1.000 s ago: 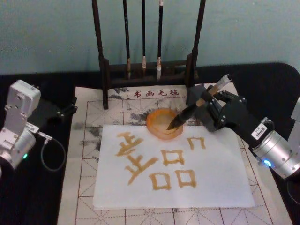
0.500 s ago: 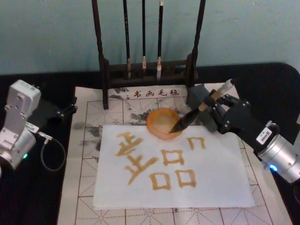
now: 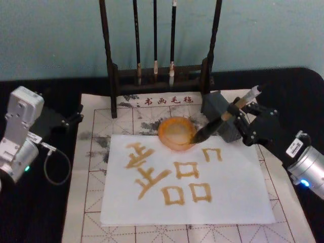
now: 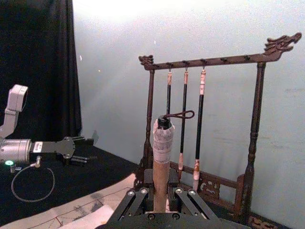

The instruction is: Pick up the brush from the inkstone, write on the paper, then place the brush back to its original position.

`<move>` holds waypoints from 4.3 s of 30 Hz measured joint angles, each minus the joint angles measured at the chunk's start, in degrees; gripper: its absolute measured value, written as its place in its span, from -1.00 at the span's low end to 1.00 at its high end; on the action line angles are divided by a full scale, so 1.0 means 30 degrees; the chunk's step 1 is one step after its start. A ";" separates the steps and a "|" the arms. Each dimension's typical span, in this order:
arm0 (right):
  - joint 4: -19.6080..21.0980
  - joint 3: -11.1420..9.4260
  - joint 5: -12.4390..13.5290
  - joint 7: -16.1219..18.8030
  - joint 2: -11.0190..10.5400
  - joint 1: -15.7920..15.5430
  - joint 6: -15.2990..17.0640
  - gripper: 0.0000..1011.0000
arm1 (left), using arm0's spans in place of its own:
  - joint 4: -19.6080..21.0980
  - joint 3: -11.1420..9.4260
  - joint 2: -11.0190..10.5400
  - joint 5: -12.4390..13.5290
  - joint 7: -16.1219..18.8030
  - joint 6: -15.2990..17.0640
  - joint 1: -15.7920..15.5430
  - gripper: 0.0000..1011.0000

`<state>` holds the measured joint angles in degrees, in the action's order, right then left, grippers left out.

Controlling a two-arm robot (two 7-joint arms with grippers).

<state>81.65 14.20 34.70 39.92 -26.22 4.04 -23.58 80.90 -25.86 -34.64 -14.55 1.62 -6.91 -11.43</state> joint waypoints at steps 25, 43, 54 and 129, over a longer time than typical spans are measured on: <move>0.2567 -0.1452 0.3498 -0.1572 -0.1556 -0.0203 0.5327 -0.64 | 0.0000 0.0001 0.0000 -0.0001 -0.0001 0.0001 0.0000 0.98; 0.3713 -0.0725 0.2216 -0.2738 -0.3261 -0.0790 0.6474 -0.64 | 0.0000 0.0000 0.0000 -0.0001 -0.0001 0.0001 -0.0001 0.98; 0.3502 -0.0324 0.1718 -0.2766 -0.3105 -0.0574 0.6358 -0.64 | 0.0000 0.0000 0.0000 0.0000 -0.0001 0.0001 0.0000 0.98; 0.2924 -0.0388 0.0388 -0.2789 -0.2572 -0.0518 0.5719 -0.64 | 0.0000 0.0001 0.0000 -0.0001 -0.0001 0.0002 0.0000 0.98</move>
<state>90.43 13.04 35.86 31.55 -33.94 2.49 -6.42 80.90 -25.86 -34.65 -14.55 1.62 -6.90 -11.43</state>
